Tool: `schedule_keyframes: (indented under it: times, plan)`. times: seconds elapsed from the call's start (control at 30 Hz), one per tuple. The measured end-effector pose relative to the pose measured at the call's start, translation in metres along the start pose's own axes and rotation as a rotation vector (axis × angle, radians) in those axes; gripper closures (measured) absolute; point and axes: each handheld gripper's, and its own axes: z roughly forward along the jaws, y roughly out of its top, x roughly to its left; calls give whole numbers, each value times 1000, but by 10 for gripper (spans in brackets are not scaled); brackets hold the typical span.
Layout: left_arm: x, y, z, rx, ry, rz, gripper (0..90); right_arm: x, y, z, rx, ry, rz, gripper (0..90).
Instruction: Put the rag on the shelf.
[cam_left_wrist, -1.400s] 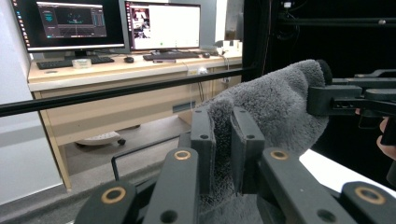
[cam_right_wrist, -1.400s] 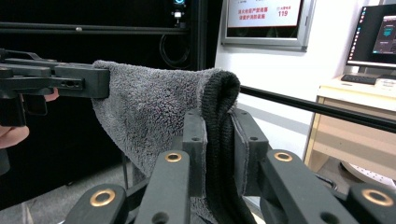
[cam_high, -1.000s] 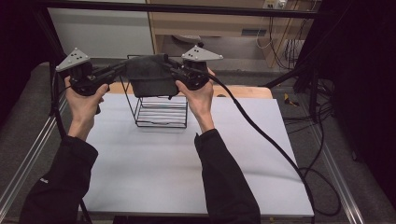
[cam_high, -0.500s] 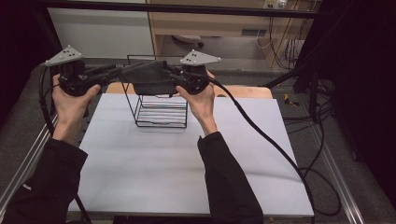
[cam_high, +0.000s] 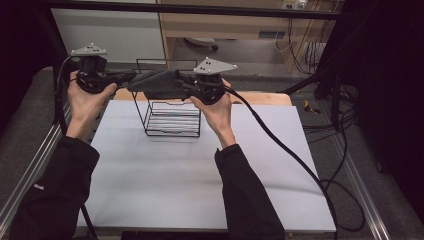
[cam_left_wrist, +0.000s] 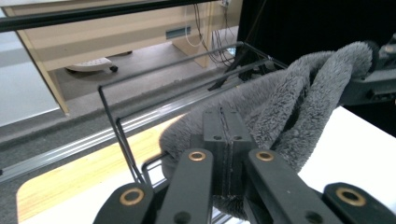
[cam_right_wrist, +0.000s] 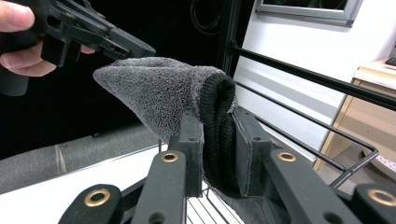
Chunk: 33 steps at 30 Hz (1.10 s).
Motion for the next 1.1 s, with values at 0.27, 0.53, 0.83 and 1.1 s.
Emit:
schedule_keyframes:
  times: [0.27, 0.53, 0.83, 1.1]
  plan:
    - [-6, -15, 2, 6, -35, 18, 897, 2, 1, -6, 40, -1, 13, 629]
    - [-12, -30, 5, 21, -48, 56, 896, 7, 11, -20, 41, 5, 46, 383]
    - [-19, -51, 18, 57, -27, 91, 896, 7, 8, -4, 146, 38, 108, 847]
    - [-14, -68, 34, 57, -15, 65, 896, 1, -24, 8, 190, 21, 148, 900]
